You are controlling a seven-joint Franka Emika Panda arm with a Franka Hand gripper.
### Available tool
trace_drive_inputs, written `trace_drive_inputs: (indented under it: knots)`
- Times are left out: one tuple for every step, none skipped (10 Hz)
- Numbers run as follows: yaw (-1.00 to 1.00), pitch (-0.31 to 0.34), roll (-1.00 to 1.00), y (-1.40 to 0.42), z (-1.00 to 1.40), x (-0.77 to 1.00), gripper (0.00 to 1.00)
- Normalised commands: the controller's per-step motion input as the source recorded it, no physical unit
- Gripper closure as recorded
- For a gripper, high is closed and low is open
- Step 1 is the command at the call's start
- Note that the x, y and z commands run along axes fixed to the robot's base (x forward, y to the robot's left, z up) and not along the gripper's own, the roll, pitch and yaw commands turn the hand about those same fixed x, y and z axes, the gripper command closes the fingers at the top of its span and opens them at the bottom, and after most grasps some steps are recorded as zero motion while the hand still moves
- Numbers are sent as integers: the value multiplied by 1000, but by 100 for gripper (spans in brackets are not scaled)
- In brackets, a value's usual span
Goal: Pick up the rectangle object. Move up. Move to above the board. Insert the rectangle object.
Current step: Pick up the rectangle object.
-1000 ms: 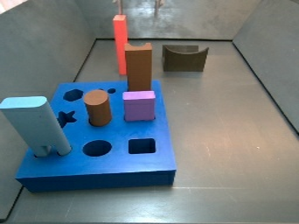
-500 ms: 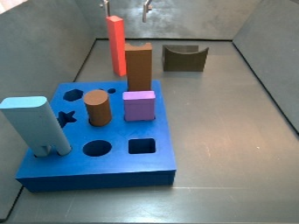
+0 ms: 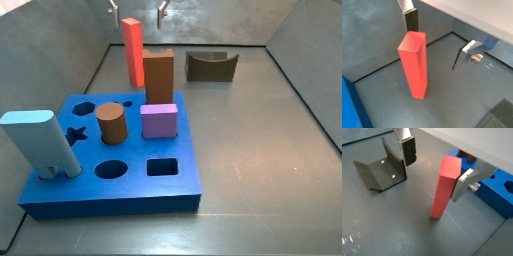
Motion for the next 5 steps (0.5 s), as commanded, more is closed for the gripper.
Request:
trace_drive_inputs:
  knots:
    - [720, -16, -9, -323, -257, 0, 0]
    - [666, 0, -30, -389, -246, 154, 0]
    - [634, 0, 0, -294, -240, 146, 0]
    - [634, 0, 0, -20, -177, 0, 0]
    - [529, -4, 0, 0, -69, -43, 0]
